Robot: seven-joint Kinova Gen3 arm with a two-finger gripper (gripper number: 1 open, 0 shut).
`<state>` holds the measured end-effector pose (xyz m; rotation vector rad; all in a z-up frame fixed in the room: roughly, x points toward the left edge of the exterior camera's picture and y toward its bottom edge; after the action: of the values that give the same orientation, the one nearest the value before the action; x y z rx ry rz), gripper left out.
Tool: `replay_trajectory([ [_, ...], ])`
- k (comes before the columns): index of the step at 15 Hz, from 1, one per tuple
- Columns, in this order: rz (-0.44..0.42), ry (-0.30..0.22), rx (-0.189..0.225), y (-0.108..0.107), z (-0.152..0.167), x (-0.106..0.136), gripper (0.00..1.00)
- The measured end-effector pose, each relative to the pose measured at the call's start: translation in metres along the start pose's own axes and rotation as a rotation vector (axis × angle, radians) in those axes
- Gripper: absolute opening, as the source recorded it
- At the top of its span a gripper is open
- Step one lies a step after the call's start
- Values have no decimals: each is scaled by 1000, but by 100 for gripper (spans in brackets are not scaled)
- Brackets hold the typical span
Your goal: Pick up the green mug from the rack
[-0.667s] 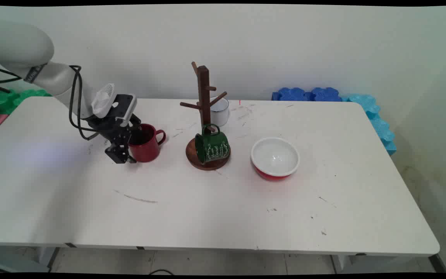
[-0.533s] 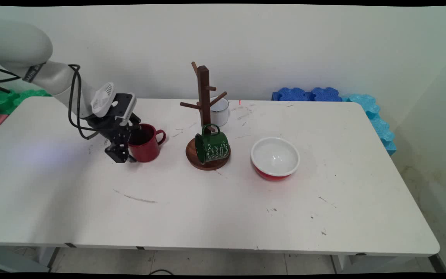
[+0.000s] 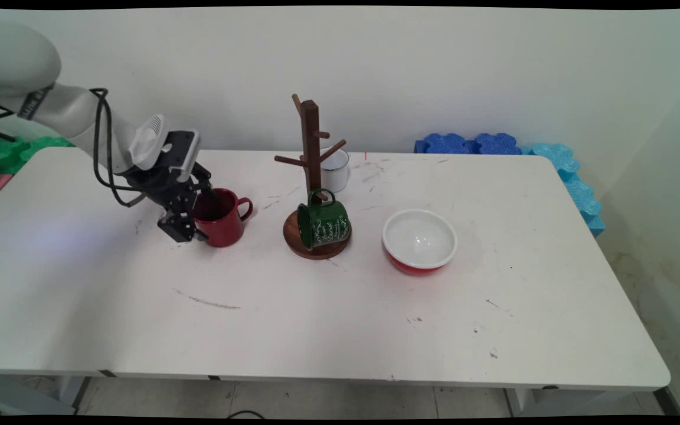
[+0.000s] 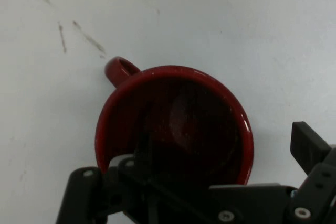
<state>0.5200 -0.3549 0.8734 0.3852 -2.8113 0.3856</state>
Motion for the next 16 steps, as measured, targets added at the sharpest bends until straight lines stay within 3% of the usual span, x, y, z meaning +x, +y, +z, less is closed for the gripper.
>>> replay_trajectory([
  [6, -88, 47, 32, 15, -22, 9, 100],
  [16, -312, 166, 27, 45, -40, 29, 100],
])
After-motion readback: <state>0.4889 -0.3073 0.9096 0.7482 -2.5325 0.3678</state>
